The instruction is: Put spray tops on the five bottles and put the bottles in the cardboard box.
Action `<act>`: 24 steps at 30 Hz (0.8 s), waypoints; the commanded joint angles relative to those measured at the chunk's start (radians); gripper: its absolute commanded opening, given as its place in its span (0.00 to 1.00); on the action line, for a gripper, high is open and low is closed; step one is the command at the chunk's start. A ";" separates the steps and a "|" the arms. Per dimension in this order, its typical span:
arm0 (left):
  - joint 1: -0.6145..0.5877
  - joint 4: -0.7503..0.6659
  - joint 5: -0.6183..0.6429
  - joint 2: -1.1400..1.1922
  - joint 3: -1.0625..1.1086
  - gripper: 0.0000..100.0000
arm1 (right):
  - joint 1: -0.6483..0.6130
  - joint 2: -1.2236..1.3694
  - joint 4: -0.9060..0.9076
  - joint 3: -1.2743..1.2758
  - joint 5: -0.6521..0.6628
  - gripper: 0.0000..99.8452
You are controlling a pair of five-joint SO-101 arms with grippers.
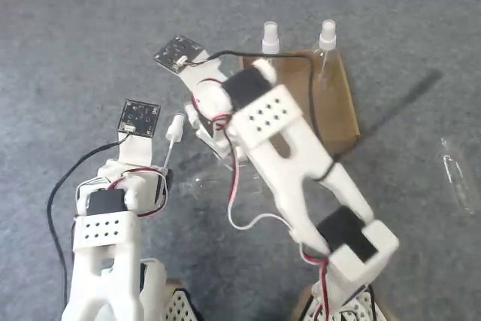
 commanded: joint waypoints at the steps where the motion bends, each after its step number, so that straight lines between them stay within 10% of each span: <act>1: 0.000 -0.023 0.008 -0.032 -0.007 0.20 | 0.064 -0.185 0.091 -0.025 0.025 0.32; 24: 0.000 -0.026 0.009 -0.026 -0.005 0.20 | 1.141 -0.171 -0.153 0.285 0.624 0.32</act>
